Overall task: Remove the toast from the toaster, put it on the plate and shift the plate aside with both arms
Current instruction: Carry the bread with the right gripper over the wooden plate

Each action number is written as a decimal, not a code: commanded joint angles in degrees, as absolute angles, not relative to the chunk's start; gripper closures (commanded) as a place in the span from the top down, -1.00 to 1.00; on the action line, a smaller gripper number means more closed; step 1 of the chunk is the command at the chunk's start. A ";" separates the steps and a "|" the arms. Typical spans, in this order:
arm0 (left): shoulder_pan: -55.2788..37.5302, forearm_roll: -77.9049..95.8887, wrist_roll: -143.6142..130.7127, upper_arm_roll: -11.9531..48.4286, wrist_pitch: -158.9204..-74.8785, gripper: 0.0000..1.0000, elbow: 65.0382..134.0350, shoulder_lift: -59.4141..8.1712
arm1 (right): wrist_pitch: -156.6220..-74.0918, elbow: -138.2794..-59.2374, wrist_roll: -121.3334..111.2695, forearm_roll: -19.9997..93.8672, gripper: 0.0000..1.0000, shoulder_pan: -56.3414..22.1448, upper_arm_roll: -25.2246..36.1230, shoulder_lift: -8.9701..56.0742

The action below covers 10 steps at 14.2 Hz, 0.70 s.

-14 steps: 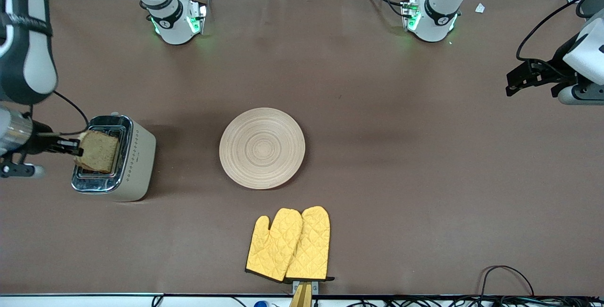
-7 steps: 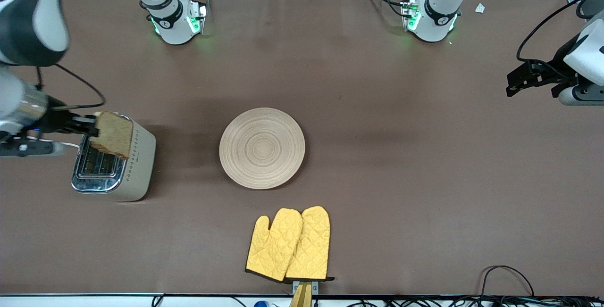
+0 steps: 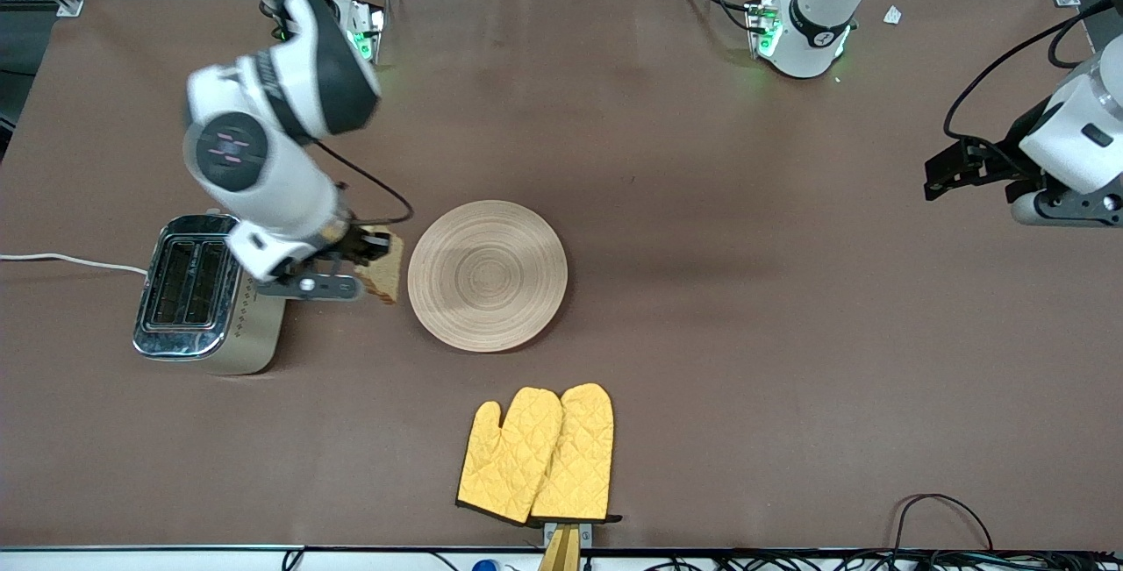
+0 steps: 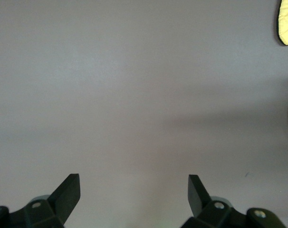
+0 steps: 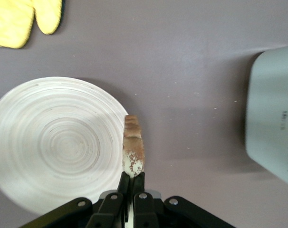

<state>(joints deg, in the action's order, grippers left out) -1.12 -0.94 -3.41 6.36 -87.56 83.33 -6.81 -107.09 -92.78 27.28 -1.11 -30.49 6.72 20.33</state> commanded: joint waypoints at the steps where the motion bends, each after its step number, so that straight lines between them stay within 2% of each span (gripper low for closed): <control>1: -1.49 0.26 -3.69 7.11 -89.55 1.00 82.97 -9.57 | -108.01 -92.29 34.68 -4.22 -0.92 -34.26 7.38 23.72; 4: -1.14 8.40 -1.94 7.38 -93.41 1.00 83.41 -14.40 | -112.66 -92.29 42.52 -4.31 -0.91 -37.61 7.38 28.20; 5: -1.58 9.66 -0.72 7.47 -95.08 1.00 83.41 -16.07 | -113.98 -92.29 44.54 -4.13 -0.84 -38.05 7.38 29.43; 6: -1.84 10.10 0.51 8.17 -97.36 1.00 83.41 -18.00 | -115.30 -92.11 47.26 -3.61 -0.63 -38.23 7.30 30.14; 7: -1.76 10.89 0.88 9.39 -99.30 1.00 83.50 -19.76 | -115.75 -91.59 49.20 -2.99 -0.16 -37.88 7.29 30.23; 8: -1.76 12.46 0.88 10.19 -101.14 1.00 83.50 -21.52 | -115.66 -90.62 50.70 -2.03 0.52 -37.62 7.29 30.23; 9: -1.84 15.09 0.88 10.72 -102.90 1.00 83.50 -23.53 | -115.32 -89.83 51.58 -0.46 1.00 -38.05 7.29 30.06; 10: -1.93 17.29 0.88 11.59 -104.57 1.00 83.50 -25.38 | -114.96 -88.43 52.03 0.87 1.00 -37.71 7.38 29.62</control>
